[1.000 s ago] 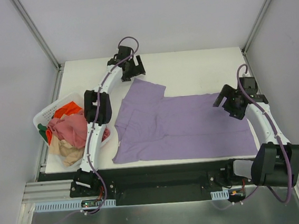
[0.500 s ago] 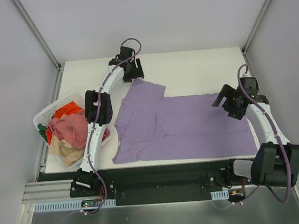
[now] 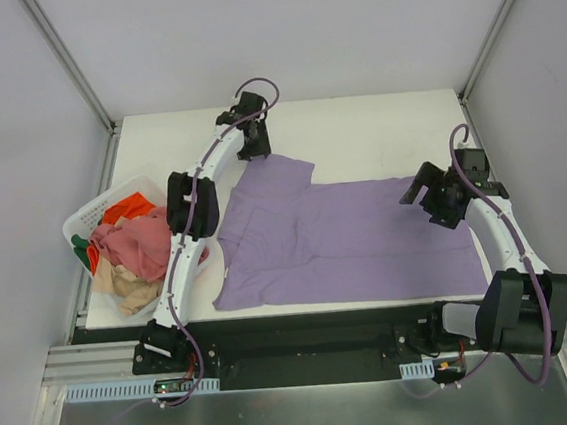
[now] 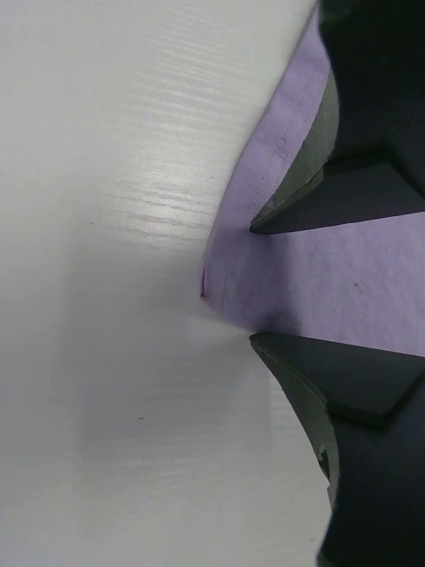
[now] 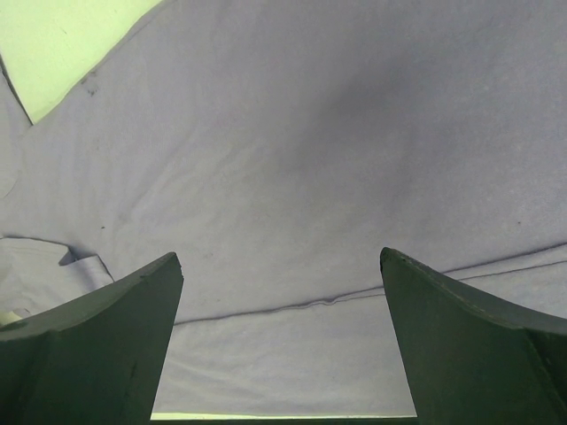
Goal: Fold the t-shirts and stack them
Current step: Grap the side of the flattened tshirt furthest away from the robot with both arms, then fold the other side of the tshirt into a rectangle
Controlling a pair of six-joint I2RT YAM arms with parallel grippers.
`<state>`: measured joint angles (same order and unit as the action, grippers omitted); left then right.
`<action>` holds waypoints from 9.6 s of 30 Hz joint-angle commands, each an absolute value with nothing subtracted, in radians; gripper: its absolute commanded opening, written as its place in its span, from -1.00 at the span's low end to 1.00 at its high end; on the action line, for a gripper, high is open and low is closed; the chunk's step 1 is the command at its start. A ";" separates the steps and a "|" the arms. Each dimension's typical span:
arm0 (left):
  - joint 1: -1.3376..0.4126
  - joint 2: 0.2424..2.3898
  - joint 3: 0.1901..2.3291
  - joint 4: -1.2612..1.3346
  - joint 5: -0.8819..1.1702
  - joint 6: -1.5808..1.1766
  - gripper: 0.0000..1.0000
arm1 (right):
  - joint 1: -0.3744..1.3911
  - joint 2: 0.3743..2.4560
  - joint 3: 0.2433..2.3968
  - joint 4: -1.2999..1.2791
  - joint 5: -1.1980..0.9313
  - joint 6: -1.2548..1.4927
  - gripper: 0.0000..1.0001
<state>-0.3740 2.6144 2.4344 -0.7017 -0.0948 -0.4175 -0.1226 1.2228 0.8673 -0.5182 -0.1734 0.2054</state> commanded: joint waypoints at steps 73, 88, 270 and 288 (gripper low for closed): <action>-0.377 2.631 2.395 -0.761 -0.068 -0.339 -1.00 | -0.239 2.214 1.782 -0.713 0.061 -0.109 -0.84; -0.402 2.317 2.177 -0.549 -0.012 -0.187 -1.00 | -0.209 1.976 1.629 -0.586 -0.028 -0.130 -0.99; -0.523 1.427 0.894 -0.436 -0.034 -0.776 -1.00 | 0.939 1.721 1.103 -0.336 -0.193 -0.422 -0.99; -0.609 1.235 0.718 -0.313 0.195 -0.514 -1.00 | 0.939 1.562 1.066 -0.541 -0.146 -0.495 -0.99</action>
<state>-0.5880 1.3041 0.7666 -0.3561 0.1062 -0.5743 0.9360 1.6257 1.0767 -0.4850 -0.1688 -0.4732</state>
